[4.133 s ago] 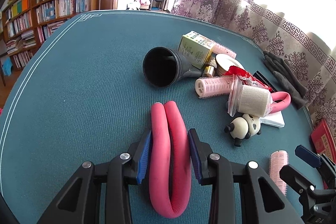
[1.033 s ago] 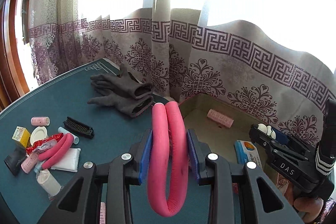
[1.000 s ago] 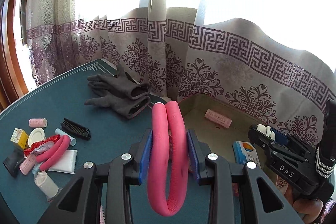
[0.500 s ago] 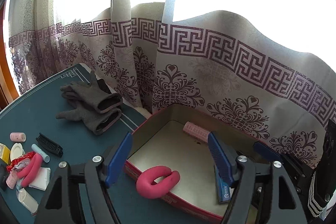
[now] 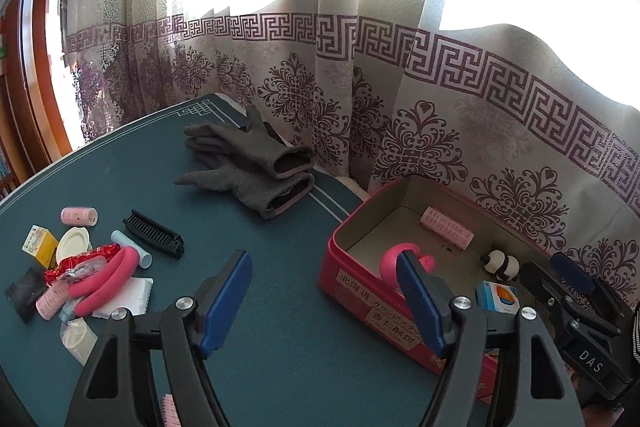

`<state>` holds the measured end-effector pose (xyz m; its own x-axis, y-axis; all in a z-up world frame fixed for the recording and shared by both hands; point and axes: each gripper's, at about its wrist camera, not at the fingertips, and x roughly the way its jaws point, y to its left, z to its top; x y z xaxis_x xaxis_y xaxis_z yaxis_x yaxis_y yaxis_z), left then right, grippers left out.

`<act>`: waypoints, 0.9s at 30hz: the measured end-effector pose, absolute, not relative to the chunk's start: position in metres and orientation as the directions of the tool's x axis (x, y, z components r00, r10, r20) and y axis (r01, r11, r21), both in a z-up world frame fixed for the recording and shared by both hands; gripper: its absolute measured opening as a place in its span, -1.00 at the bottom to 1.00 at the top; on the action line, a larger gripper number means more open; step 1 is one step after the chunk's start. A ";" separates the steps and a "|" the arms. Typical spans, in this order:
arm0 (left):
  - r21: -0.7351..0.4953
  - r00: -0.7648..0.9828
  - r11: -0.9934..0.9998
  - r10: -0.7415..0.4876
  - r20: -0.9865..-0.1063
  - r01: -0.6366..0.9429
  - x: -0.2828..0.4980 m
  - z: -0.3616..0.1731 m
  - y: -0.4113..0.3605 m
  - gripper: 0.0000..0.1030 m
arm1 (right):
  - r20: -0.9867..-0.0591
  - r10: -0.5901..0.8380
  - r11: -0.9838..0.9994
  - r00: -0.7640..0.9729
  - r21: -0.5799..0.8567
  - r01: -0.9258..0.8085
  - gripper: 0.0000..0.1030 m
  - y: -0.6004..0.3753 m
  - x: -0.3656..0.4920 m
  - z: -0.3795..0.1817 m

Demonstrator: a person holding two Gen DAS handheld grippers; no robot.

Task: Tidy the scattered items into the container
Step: 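Carry the curler and panda to the tin and release both inside, then return both grippers to the table and grasp the bagged white tape roll with the left gripper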

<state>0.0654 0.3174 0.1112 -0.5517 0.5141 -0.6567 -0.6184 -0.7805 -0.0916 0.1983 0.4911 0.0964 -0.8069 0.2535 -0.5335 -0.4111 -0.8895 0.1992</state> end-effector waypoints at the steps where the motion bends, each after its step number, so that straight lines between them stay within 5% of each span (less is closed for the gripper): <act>1: -0.093 -0.552 -0.787 0.506 -0.663 -0.609 0.064 0.108 0.313 0.48 | -0.535 0.251 -0.889 -0.806 0.201 -0.411 0.51 0.490 0.198 0.096; 27: 0.008 -0.541 -0.761 0.455 -0.707 -0.649 0.061 0.083 0.352 0.66 | -0.546 0.239 -0.889 -0.803 0.209 -0.407 0.52 0.479 0.196 0.091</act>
